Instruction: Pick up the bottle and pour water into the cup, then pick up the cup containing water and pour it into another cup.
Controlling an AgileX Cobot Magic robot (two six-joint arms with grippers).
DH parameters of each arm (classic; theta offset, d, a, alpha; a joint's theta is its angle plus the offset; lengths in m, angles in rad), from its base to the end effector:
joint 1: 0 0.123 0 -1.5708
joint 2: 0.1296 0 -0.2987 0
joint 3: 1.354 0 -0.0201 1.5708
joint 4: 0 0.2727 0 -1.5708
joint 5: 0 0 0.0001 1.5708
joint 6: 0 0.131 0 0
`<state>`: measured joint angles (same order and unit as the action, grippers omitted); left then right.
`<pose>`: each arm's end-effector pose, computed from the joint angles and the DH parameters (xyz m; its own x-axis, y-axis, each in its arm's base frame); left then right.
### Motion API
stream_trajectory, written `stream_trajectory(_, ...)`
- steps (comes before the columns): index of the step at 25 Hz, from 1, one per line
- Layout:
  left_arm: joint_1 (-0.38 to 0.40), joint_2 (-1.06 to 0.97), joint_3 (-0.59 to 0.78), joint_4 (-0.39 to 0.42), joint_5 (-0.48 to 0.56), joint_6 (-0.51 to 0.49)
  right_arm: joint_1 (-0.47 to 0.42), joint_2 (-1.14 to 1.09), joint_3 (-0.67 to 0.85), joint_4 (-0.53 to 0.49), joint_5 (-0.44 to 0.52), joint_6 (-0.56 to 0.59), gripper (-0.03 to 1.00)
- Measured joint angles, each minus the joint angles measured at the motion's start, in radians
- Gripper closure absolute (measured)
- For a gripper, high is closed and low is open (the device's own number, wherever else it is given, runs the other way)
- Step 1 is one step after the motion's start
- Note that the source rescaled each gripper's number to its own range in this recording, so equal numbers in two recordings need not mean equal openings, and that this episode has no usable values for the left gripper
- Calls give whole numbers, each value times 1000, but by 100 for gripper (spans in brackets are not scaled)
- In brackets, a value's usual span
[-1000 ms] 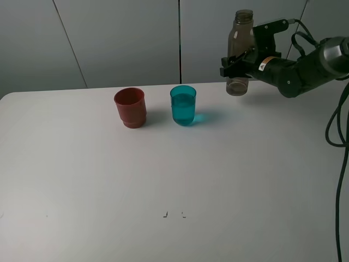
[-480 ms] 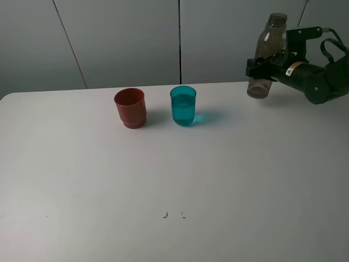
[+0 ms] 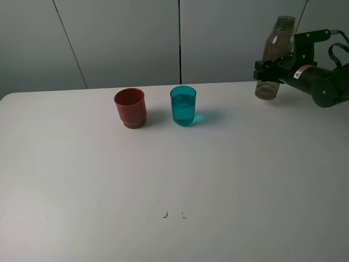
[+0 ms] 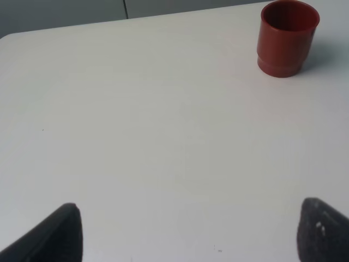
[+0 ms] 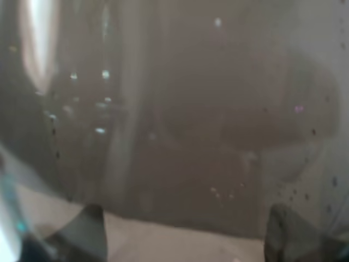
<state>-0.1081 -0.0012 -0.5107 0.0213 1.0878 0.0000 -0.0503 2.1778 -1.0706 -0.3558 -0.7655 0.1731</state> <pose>0.0333 -0.0011 0.2701 -0.4657 0.0605 -0.8829 0.0959 0.9952 0.0176 0.4834 0.0073 0.0864 -0.2652 -0.0727 -0.9614 -0.2067 0.9783 -0.0170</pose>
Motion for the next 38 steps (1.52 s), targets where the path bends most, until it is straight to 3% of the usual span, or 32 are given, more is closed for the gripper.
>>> stream_trajectory(17,0,0,0,0,0,0,19,48,-9,-26,-101,18,95)
stream_trajectory(24,0,0,0,0,0,0,48,102,-91,-52,-81,31,95)
stream_trajectory(38,0,0,0,0,0,0,48,103,-97,-24,-6,20,95)
